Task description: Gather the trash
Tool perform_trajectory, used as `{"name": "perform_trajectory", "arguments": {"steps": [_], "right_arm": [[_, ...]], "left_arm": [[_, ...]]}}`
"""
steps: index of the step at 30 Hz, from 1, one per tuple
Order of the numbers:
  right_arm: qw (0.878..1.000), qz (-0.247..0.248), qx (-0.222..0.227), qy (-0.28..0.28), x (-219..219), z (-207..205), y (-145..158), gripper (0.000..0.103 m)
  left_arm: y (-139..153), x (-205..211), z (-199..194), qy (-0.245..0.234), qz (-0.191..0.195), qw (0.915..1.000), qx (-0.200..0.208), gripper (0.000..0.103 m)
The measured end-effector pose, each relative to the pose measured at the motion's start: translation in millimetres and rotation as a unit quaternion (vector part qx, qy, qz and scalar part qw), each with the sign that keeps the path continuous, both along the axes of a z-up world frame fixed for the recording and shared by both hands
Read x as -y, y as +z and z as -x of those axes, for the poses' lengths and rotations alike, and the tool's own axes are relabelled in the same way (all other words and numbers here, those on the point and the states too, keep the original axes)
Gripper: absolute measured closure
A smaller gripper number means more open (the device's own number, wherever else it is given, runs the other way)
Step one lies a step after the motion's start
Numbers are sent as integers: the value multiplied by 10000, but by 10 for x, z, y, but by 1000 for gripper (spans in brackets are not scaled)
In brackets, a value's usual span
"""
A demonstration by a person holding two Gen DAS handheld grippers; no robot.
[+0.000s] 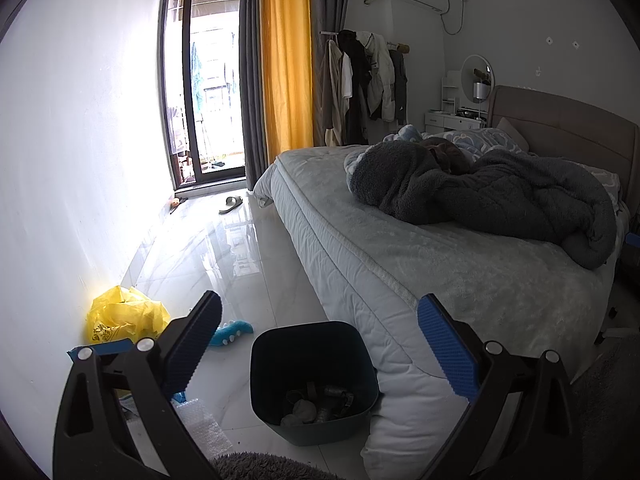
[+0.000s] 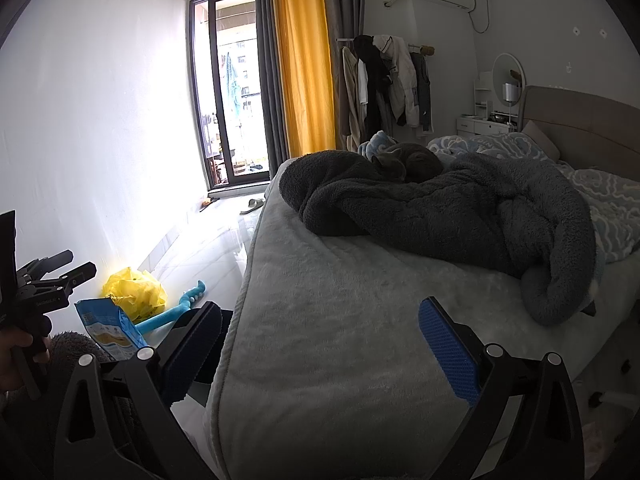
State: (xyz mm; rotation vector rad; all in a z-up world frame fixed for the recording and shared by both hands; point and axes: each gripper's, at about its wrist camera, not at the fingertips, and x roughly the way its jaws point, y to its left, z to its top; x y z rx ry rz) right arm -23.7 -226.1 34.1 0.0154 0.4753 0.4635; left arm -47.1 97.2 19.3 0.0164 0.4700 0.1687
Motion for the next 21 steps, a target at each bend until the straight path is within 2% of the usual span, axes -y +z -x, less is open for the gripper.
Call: {"name": "perform_trajectory", "arguments": {"steps": [21], "right_arm": [[10000,5,0,3,3,-4,5,3]], "left_arm": [[4,-1,7,7,14,10000,-8,3]]}}
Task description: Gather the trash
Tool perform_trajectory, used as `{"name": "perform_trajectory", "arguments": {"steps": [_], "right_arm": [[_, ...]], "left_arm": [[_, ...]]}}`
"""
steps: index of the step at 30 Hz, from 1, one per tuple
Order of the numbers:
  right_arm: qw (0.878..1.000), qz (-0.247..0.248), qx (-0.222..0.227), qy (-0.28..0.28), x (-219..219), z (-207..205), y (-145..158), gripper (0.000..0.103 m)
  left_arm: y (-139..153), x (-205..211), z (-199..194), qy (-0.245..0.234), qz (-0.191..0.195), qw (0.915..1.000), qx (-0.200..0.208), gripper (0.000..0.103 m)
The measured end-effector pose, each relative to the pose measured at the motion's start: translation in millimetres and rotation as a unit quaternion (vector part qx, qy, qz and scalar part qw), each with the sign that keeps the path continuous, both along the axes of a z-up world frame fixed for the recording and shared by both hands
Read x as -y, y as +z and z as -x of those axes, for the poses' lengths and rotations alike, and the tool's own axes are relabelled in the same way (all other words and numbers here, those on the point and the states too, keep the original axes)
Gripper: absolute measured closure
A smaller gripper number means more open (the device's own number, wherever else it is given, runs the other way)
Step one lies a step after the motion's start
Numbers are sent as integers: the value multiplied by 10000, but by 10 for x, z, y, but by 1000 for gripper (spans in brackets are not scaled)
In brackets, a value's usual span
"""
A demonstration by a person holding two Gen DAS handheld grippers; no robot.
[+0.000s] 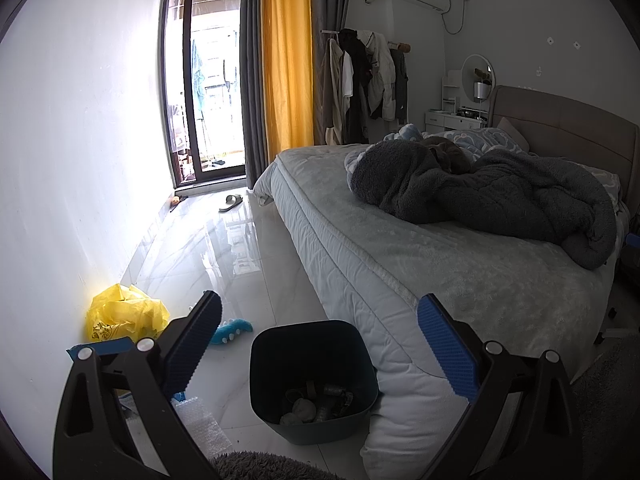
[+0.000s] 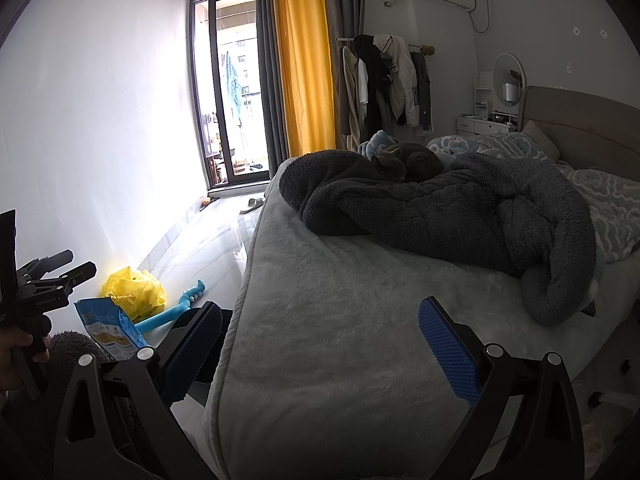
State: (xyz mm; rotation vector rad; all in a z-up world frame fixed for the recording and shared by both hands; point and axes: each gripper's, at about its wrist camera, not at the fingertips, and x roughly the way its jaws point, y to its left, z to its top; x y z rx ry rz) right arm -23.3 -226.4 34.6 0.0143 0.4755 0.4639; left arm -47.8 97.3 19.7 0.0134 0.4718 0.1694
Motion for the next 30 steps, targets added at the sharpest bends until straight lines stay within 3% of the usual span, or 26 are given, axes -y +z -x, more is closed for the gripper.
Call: {"name": "perform_trajectory", "arguments": {"steps": [30], "right_arm": [[10000,4,-2,4,1,-6,5,3]], "left_arm": [[7,-17,15,2,14,10000,-7,3]]}}
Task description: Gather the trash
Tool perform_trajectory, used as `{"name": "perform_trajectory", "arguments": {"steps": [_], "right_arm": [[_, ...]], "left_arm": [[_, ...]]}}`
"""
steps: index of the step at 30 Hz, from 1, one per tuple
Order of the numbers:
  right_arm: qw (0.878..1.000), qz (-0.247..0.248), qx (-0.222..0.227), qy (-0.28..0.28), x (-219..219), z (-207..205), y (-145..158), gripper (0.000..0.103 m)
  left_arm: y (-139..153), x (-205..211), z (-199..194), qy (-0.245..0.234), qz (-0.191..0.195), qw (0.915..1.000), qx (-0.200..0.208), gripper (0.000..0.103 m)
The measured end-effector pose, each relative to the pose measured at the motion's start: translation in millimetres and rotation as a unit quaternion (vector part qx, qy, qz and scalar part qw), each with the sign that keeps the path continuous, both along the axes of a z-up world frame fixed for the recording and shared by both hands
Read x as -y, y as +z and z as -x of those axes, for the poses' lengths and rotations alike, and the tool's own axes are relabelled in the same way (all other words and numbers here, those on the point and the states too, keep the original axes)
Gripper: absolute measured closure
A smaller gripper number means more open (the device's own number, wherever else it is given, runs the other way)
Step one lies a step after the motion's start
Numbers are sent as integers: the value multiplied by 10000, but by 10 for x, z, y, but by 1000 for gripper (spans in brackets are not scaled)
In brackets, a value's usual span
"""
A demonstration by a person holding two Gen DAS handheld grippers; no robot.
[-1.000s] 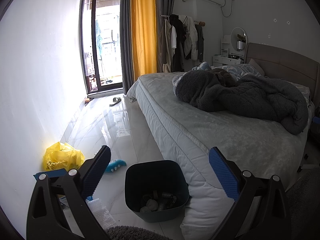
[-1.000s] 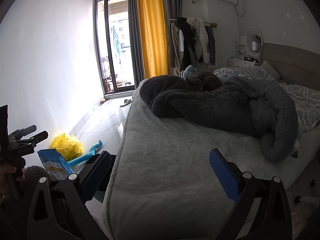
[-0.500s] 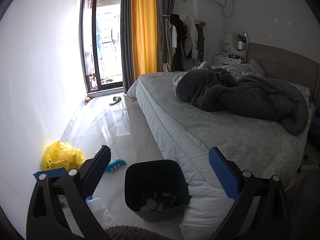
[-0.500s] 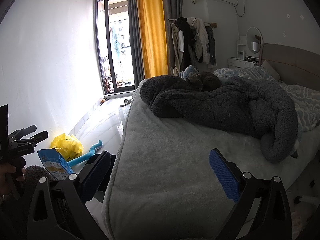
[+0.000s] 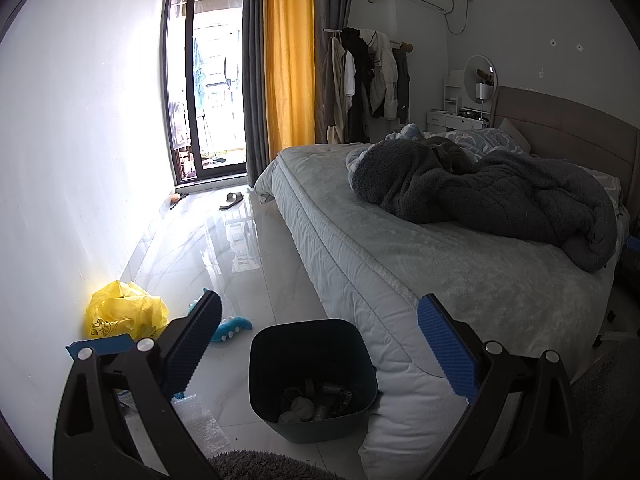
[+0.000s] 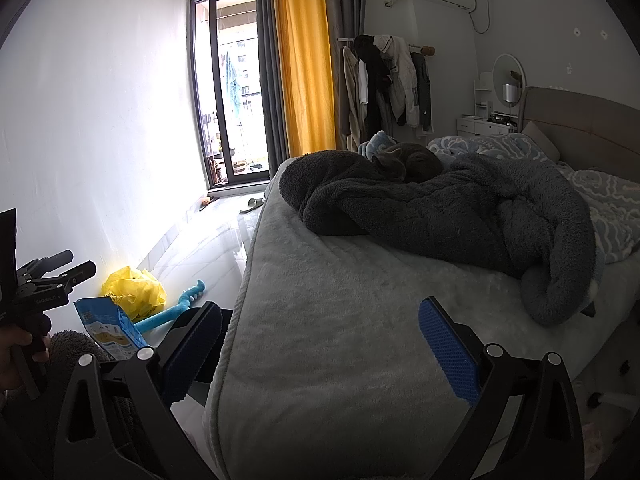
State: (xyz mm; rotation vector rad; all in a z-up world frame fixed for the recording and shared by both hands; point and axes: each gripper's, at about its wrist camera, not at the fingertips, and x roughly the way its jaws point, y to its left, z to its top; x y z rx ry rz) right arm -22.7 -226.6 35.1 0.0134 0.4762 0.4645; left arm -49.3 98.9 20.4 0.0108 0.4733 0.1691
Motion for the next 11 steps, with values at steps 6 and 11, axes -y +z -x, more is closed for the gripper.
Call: {"name": "perform_trajectory", "arguments": {"steps": [6,11], "right_arm": [[10000,1,1,4,2,-2,1,3],[10000,-1,-1,3,2,-2,2,3]], "left_arm": [[-6,11,13,21,15,10000,-20,3],[-15,6,31,28,23,10000,-25,3]]}}
